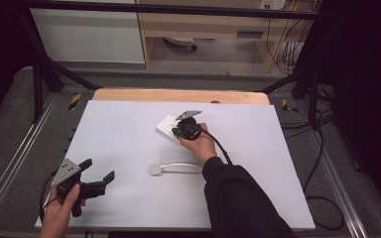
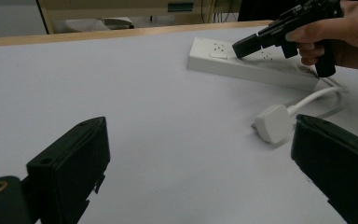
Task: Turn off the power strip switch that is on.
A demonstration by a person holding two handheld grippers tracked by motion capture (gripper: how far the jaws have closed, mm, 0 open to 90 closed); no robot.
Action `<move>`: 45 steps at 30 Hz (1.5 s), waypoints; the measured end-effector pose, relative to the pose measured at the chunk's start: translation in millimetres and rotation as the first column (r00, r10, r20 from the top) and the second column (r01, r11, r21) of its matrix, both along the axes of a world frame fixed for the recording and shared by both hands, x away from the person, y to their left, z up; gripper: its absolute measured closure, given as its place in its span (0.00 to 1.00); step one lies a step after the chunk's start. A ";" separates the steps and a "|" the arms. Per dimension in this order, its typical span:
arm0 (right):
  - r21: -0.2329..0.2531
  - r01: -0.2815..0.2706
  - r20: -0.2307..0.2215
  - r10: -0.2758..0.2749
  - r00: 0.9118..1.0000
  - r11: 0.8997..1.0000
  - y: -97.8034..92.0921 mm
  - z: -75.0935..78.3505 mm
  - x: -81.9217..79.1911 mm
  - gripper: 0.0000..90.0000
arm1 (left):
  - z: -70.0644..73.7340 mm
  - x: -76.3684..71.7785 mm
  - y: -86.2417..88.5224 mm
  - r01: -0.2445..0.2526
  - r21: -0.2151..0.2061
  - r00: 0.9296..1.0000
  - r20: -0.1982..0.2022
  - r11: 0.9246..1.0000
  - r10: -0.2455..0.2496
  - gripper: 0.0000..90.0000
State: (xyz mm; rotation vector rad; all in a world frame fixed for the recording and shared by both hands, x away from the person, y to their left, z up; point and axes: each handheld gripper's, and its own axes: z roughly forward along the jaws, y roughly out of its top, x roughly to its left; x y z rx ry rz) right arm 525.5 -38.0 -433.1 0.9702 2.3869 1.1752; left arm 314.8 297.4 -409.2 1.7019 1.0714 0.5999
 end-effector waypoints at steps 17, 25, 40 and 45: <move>-0.019 -0.006 -0.019 0.006 1.000 1.000 0.4 0.4 0.6 1.00 | 0.0 0.2 0.7 0.001 -0.001 1.000 0.002 1.000 -0.001 0.05; 0.009 -0.005 0.006 0.005 1.000 1.000 -2.8 6.6 -1.7 1.00 | 0.1 0.1 0.7 0.001 -0.001 1.000 0.002 1.000 -0.001 0.05; 0.067 0.016 0.032 -0.019 0.999 0.998 -5.8 27.2 -11.8 0.83 | -0.2 -0.3 4.1 -0.014 -0.014 1.000 -0.004 1.000 0.014 0.05; 0.086 0.043 0.016 -0.045 0.999 0.995 -10.0 33.8 -11.1 0.53 | 0.0 -1.0 0.3 -0.004 -0.006 1.000 -0.002 1.000 0.004 0.05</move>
